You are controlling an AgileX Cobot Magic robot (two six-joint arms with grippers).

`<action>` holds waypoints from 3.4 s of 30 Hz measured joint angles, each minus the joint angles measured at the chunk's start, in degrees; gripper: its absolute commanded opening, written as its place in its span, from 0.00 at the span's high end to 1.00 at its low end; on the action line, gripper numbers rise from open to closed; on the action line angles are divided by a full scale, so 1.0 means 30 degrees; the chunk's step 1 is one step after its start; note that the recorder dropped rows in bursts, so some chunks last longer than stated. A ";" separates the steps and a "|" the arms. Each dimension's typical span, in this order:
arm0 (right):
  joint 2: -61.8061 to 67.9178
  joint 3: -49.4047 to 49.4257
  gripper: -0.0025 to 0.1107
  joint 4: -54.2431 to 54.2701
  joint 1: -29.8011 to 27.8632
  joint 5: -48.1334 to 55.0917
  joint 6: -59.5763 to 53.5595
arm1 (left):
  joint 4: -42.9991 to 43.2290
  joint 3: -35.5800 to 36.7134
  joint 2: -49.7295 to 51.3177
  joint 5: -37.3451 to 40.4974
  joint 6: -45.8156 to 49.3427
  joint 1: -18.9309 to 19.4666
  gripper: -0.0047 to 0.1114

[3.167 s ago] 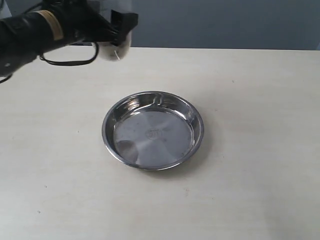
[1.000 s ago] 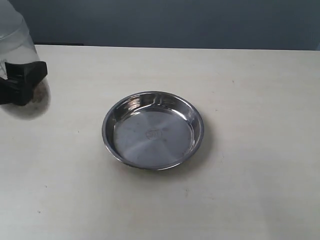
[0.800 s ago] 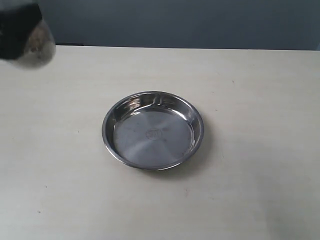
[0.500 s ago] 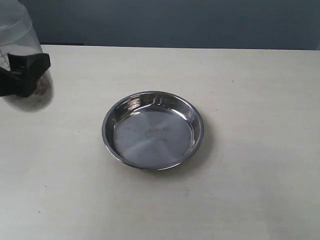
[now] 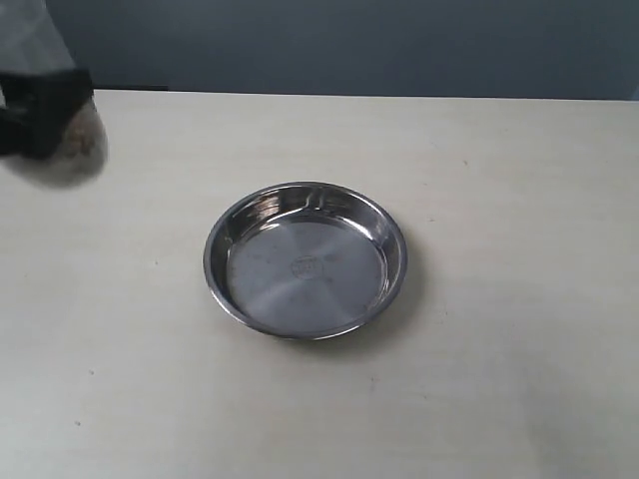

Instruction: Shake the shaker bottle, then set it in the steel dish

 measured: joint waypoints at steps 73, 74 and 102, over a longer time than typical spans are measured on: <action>0.0000 0.0000 0.98 0.0000 0.0000 0.0000 0.0000 | -0.0702 0.3794 -0.2462 0.0847 -0.0004 -0.1514 0.96; 0.0000 0.0000 0.98 0.0000 0.0000 0.0000 0.0000 | -0.0819 0.4030 -0.2217 0.1348 -0.0101 -0.1514 0.96; 0.0000 0.0000 0.98 0.0000 0.0000 0.0000 0.0000 | 0.4671 0.1131 -0.1145 0.4961 -0.2341 -0.1434 0.96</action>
